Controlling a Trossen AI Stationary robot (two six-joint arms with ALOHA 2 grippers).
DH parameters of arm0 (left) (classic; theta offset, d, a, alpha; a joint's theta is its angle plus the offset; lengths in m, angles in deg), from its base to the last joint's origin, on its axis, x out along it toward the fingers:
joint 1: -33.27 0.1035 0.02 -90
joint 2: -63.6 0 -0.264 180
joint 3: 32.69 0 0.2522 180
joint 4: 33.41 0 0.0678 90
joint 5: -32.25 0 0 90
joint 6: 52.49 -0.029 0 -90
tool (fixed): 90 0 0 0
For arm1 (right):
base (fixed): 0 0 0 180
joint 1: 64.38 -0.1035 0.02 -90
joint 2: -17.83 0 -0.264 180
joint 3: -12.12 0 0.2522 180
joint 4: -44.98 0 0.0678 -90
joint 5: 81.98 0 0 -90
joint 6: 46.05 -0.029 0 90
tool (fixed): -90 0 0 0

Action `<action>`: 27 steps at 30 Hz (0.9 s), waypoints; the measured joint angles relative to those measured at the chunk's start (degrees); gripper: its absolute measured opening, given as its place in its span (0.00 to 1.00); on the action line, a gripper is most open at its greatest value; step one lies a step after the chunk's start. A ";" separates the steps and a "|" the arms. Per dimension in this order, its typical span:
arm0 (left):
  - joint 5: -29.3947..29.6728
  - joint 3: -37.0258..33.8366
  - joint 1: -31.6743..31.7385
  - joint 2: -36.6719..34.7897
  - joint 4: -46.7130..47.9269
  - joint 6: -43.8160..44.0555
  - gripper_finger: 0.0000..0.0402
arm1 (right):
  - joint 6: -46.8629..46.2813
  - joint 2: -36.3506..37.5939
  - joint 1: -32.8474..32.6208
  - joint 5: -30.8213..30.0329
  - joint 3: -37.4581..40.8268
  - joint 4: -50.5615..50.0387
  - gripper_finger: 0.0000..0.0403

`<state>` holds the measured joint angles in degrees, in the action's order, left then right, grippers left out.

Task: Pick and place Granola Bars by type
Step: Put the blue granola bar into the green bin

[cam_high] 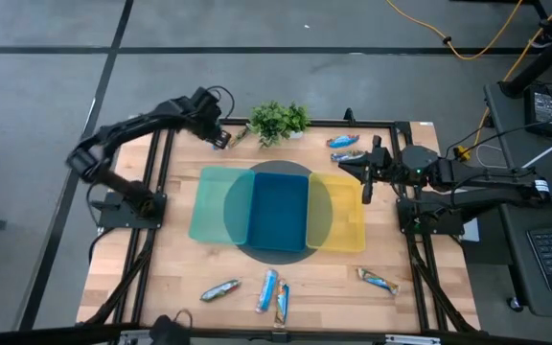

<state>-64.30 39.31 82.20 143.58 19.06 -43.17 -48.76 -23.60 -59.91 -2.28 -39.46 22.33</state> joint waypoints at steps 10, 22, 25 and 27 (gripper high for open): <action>-28.94 0.00 -8.04 -28.34 -21.80 -2.43 0.04 | 0.12 0.02 0.00 -0.10 0.00 0.88 0.09; -30.42 0.09 -21.51 -43.28 -38.83 0.40 0.03 | 0.19 0.02 0.00 -0.15 0.00 1.53 0.09; -29.94 0.09 -23.55 -43.69 -38.79 0.44 0.03 | 0.19 0.02 0.01 -0.15 0.00 1.53 0.09; -29.97 0.09 -24.81 -43.62 -38.72 0.77 0.03 | 0.19 0.02 0.02 -0.15 0.00 1.51 0.09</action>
<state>-94.26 39.40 57.39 99.96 -19.66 -42.40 -48.57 -23.58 -59.88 -2.44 -39.46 23.84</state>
